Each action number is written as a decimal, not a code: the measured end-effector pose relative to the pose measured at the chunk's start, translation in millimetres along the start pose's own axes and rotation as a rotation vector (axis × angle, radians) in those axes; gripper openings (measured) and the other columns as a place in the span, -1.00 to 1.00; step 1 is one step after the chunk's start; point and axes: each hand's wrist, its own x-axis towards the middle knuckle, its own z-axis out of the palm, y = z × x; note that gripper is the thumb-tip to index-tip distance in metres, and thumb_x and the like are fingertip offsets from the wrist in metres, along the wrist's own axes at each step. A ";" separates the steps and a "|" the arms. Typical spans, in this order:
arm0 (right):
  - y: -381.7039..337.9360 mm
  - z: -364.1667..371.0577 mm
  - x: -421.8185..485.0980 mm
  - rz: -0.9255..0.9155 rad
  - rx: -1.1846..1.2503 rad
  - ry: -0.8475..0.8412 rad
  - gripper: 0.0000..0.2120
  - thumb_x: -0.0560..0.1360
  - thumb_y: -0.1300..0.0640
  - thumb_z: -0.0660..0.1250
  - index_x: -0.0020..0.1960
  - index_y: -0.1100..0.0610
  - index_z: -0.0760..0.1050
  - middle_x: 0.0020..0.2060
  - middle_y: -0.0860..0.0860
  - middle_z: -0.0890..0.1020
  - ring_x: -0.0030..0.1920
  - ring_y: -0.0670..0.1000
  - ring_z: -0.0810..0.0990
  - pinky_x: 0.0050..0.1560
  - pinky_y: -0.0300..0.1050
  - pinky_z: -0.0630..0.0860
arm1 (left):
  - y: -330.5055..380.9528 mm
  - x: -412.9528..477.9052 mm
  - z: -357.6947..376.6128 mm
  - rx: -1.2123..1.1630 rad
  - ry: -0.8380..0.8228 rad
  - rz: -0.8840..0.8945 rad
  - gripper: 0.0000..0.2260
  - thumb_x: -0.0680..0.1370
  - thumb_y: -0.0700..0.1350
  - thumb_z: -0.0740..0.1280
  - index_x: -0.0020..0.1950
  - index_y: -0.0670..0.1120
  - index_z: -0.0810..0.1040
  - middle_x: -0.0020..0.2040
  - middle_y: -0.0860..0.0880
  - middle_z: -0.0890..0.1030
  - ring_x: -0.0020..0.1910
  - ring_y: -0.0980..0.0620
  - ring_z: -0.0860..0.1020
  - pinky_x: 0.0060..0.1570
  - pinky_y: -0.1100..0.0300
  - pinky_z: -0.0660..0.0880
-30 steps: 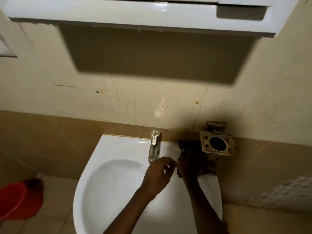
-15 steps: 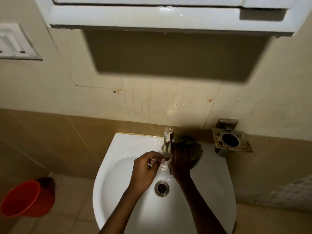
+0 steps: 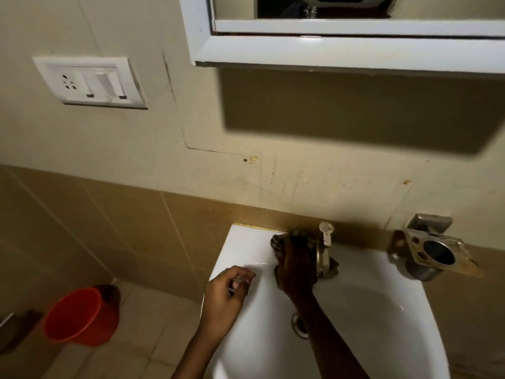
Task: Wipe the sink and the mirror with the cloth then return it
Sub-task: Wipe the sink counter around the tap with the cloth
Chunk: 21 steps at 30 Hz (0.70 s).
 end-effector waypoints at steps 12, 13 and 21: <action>-109.4 58.2 -1.6 -0.024 0.073 -0.036 -0.66 0.48 0.08 0.26 0.24 0.06 0.49 0.19 0.11 0.60 0.25 0.18 0.52 0.33 0.26 0.29 | -37.8 62.1 -45.7 -0.078 0.126 -0.156 -0.79 0.53 -0.20 0.27 -0.20 0.08 0.57 -0.28 0.09 0.63 -0.29 0.08 0.54 -0.24 0.17 0.45; -118.2 61.5 -2.7 -0.056 0.085 -0.059 -0.66 0.46 0.11 0.31 0.23 0.04 0.50 0.18 0.09 0.61 0.25 0.16 0.52 0.33 0.26 0.27 | -38.5 66.0 -45.4 -0.078 0.114 -0.157 -0.81 0.54 -0.19 0.27 -0.19 0.06 0.57 -0.24 0.08 0.62 -0.26 0.08 0.54 -0.22 0.17 0.44; -147.9 43.5 -50.0 -0.249 0.083 -0.261 -0.70 0.40 0.09 0.31 0.11 0.00 0.61 0.08 -0.03 0.67 0.24 0.07 0.56 0.24 0.28 0.39 | -57.8 76.4 -56.1 -0.027 0.099 -0.194 -0.77 0.51 -0.20 0.29 -0.25 0.11 0.56 -0.18 -0.06 0.64 -0.10 -0.09 0.61 -0.04 -0.04 0.56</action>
